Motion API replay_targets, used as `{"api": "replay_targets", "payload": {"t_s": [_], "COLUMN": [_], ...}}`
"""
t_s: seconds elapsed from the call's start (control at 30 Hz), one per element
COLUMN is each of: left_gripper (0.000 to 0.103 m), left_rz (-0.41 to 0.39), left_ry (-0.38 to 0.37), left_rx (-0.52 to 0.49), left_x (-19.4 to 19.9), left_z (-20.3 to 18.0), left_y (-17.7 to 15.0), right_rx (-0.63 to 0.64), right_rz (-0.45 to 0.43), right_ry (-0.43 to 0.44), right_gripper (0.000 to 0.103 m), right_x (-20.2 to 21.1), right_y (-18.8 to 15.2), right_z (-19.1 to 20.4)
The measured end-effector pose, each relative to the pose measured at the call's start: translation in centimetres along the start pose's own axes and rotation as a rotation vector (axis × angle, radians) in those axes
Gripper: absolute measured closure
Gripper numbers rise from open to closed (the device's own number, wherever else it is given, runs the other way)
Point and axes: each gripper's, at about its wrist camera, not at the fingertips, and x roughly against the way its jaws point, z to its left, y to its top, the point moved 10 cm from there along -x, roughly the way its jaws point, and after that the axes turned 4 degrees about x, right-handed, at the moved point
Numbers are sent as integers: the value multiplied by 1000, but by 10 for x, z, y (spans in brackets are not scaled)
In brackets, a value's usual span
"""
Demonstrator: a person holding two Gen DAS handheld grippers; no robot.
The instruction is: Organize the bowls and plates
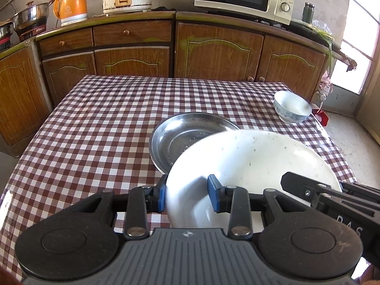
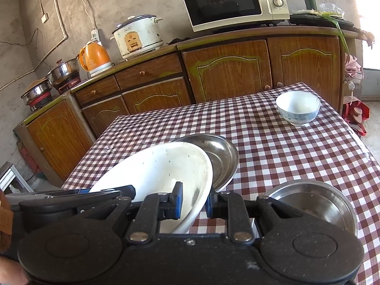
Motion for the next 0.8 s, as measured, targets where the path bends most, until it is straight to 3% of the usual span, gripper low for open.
{"api": "replay_targets", "payload": {"t_s": [0.8], "left_gripper": [67], "left_rz": [24], "left_ry": [-22], "left_rx": [-29], "left_x": [-6], "left_z": [-9], "left_y": [-9], "right_rx": [-19], "right_rz": [17], "right_ry": [-24], "right_gripper": [78], "right_x": [4], "right_y": [-13], "right_z": [-12]}}
